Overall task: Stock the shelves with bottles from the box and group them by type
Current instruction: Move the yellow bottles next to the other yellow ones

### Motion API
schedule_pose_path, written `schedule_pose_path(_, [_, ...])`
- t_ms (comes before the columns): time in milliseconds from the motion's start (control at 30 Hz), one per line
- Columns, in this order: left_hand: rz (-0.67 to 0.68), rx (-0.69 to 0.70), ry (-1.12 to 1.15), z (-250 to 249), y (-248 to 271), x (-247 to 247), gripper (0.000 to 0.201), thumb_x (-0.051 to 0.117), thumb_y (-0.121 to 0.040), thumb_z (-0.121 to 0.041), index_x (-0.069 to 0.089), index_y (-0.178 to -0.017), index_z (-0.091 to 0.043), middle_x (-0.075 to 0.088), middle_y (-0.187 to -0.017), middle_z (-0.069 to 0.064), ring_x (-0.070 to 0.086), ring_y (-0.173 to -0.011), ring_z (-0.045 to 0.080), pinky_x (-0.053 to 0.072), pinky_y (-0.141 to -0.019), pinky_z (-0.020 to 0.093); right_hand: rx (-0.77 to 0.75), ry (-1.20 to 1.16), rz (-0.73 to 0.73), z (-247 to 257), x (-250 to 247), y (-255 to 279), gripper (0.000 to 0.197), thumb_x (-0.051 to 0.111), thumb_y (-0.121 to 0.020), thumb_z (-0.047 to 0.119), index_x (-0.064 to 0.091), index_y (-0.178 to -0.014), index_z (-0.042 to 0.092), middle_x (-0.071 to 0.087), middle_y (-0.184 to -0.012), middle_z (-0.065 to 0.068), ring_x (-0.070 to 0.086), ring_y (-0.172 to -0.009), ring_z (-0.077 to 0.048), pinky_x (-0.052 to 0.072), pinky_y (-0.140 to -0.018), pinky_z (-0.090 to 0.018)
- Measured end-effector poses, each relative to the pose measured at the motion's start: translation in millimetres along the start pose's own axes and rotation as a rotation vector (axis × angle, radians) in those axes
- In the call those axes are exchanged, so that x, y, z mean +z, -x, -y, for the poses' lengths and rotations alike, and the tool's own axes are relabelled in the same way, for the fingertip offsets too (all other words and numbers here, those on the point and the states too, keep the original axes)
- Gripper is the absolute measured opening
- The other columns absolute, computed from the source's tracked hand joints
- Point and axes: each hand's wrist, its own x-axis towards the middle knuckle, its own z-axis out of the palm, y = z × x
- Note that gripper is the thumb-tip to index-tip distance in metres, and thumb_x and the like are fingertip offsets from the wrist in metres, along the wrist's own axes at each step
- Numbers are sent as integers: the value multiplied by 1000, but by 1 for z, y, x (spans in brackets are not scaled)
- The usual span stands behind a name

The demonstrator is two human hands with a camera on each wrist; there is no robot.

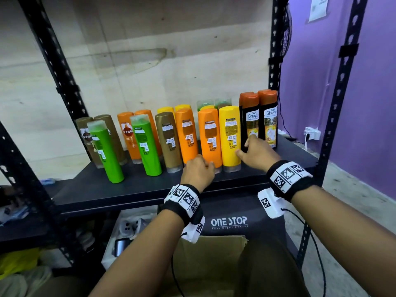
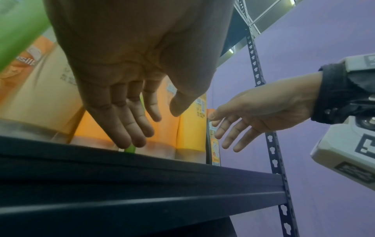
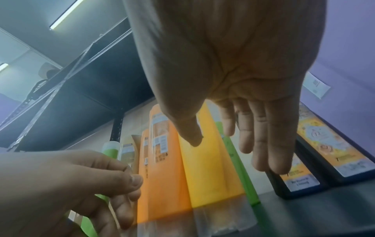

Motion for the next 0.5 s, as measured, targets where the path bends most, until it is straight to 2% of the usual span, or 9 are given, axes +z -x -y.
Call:
schedule_pose_path(100, [-3,-47,22,0,-1,0,39,58,-96,-45,53,-114,-11,63,-118,13,61,-110,35,53,-92,46,-31,-108,24,-1,12,-2,71,70,-90,44,35,-141,11,53,-131,-11,55,-119,-28,46,-96,-39])
schedule_pose_path(233, [-2,-56,39,-4,-9,3,57,59,-95,-50,43,-133,-11,56,-134,16,56,-122,37,49,-99,48,-108,-287,12,1,27,-7,91,74,-88,39,15,-154,20,44,-149,-8,48,-133,-25,41,-111,-43])
schedule_pose_path(333, [-13,-29,146,-5,-16,8,56,63,-95,-45,41,-135,-13,55,-137,14,55,-125,35,48,-100,49,-130,-440,-53,-3,43,-13,92,73,-89,35,11,-155,25,45,-148,-4,49,-131,-21,41,-107,-38])
schedule_pose_path(433, [-23,-21,232,-5,-17,14,53,65,-96,-39,40,-135,-14,55,-140,12,54,-128,33,47,-103,47,-98,-535,-121,-6,61,-17,83,69,-92,36,16,-154,26,39,-151,-4,41,-137,-21,38,-111,-40])
schedule_pose_path(500, [-38,-23,271,-4,-16,19,49,65,-97,-33,41,-135,-14,55,-140,12,54,-128,33,46,-103,45,-74,-538,-172,-7,73,-18,76,66,-94,39,21,-153,23,35,-152,-2,40,-135,-18,35,-109,-34])
